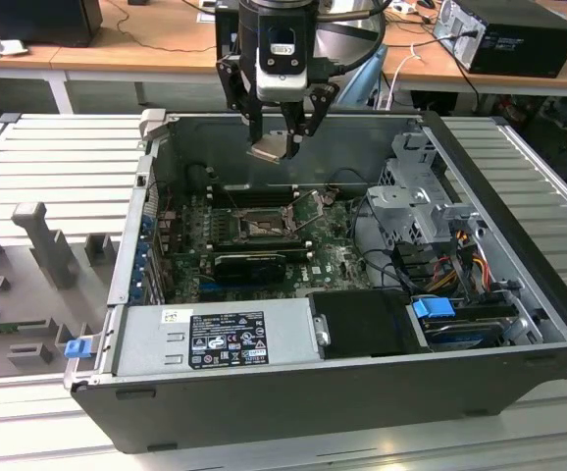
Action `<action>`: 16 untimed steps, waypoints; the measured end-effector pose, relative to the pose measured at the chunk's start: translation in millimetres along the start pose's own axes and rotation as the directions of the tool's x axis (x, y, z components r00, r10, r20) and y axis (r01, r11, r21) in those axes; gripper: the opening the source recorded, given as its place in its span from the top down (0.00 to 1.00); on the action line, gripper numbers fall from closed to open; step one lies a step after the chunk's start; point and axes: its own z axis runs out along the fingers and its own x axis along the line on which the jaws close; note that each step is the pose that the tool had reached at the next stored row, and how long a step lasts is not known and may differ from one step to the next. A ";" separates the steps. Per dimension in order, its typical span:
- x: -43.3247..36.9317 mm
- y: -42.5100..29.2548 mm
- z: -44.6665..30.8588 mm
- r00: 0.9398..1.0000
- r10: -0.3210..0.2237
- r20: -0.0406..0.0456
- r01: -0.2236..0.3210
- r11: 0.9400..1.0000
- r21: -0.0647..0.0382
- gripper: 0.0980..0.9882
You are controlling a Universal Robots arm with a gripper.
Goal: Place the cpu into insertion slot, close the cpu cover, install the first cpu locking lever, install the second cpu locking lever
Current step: 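Place the cpu into insertion slot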
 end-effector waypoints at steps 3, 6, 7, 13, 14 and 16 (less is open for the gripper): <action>0.0 0.0 0.0 1.000 0.017 0.002 -0.017 1.000 0.000 0.51; 0.0 0.0 0.0 0.998 0.062 0.006 -0.062 0.998 -0.001 0.51; 0.0 0.0 0.0 0.997 0.071 0.006 -0.071 0.997 -0.002 0.51; 0.0 0.0 0.0 0.992 0.129 0.011 -0.129 0.992 -0.003 0.51; 0.0 0.0 0.0 0.991 0.135 0.012 -0.135 0.991 -0.003 0.51; 0.0 0.0 0.0 0.988 0.156 0.014 -0.156 0.988 -0.004 0.51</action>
